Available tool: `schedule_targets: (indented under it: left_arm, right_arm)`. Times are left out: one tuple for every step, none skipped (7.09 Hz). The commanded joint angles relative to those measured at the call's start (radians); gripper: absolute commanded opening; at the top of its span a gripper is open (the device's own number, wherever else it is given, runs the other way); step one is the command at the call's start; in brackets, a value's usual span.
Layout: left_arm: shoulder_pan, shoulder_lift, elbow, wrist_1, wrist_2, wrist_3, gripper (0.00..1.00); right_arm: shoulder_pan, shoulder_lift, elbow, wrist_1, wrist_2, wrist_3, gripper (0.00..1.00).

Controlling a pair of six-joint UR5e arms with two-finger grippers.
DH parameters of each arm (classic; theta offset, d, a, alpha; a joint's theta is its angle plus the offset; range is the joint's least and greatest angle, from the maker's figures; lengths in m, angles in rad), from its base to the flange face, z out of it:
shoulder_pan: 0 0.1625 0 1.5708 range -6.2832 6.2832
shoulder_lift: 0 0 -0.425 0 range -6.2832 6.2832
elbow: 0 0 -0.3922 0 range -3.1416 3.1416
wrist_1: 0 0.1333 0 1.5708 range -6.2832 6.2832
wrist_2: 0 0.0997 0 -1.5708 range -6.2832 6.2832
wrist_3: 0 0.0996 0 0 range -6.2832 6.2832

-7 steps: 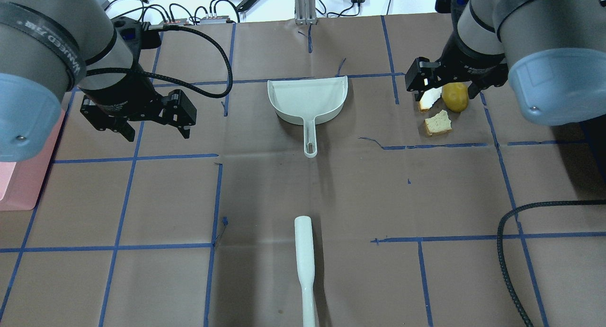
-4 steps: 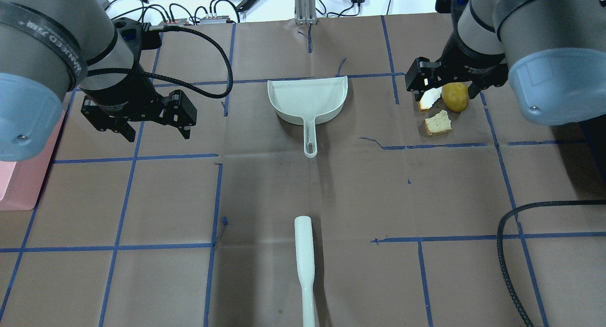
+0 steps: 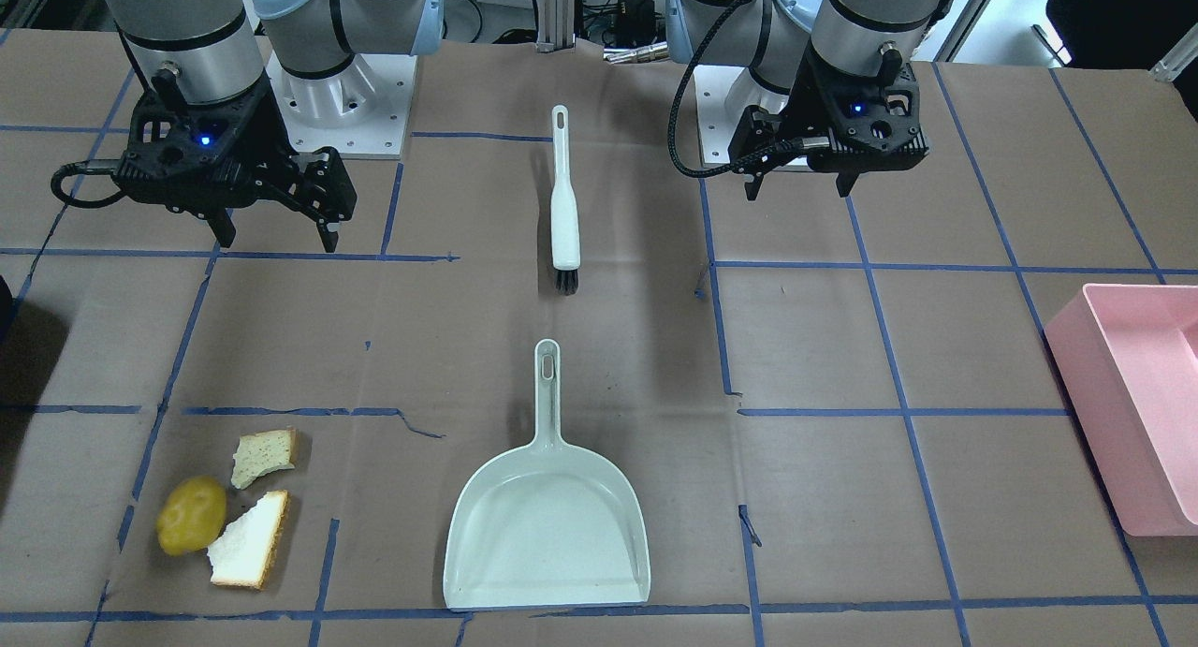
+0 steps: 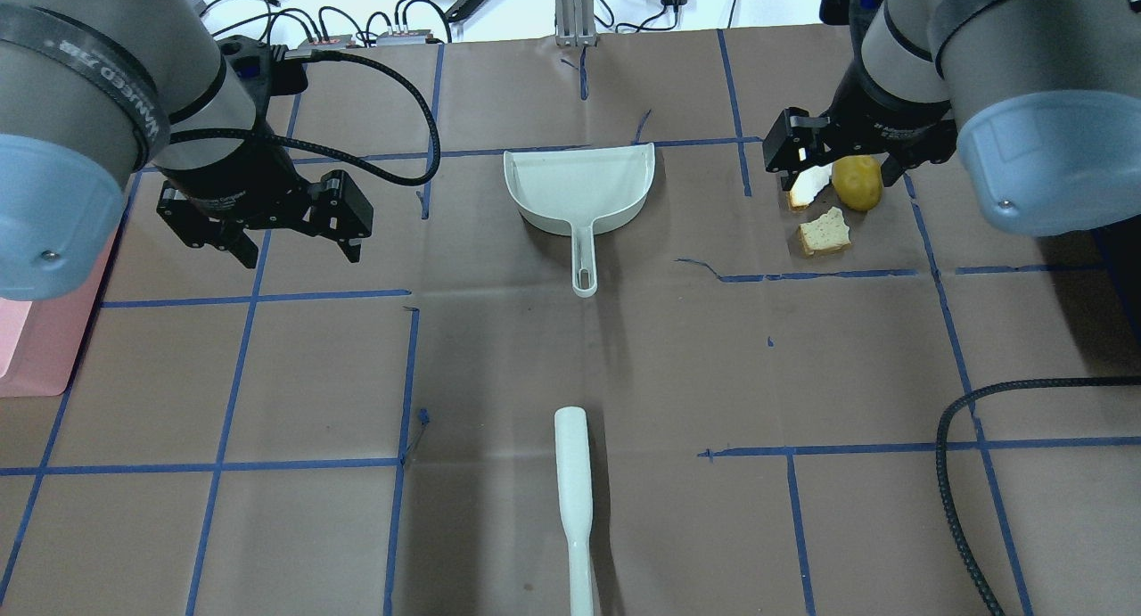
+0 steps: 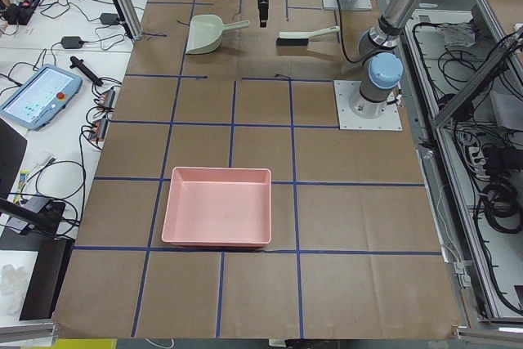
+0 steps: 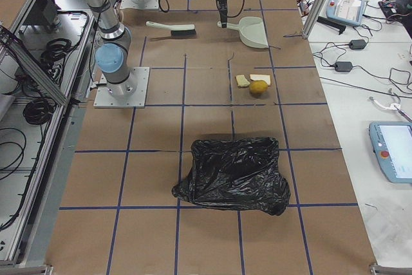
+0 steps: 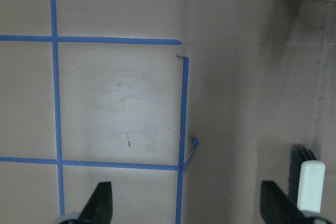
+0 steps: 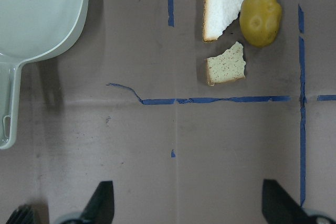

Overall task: Sweep and dump trash in nearest bin
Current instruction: 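Move the left gripper down toward the white brush handle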

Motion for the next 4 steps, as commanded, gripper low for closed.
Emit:
schedule_targets:
  left_arm:
    - [0.000,0.005,-0.005,0.000,-0.008,-0.014,0.99]
    - [0.000,0.011,-0.028,0.011,-0.009,-0.039,0.99]
    - [-0.005,0.025,-0.043,0.014,-0.016,-0.101,0.99]
    - [-0.024,0.050,-0.069,0.014,-0.058,-0.149,0.98]
  right_arm:
    - [0.000,-0.002,0.000,0.000,0.000,0.000,1.00]
    - [0.000,-0.002,0.000,0.000,0.002,0.000,1.00]
    - [0.000,-0.002,-0.009,0.002,0.003,0.003,1.00]
    - [0.001,0.003,-0.012,0.002,0.011,0.014,1.00]
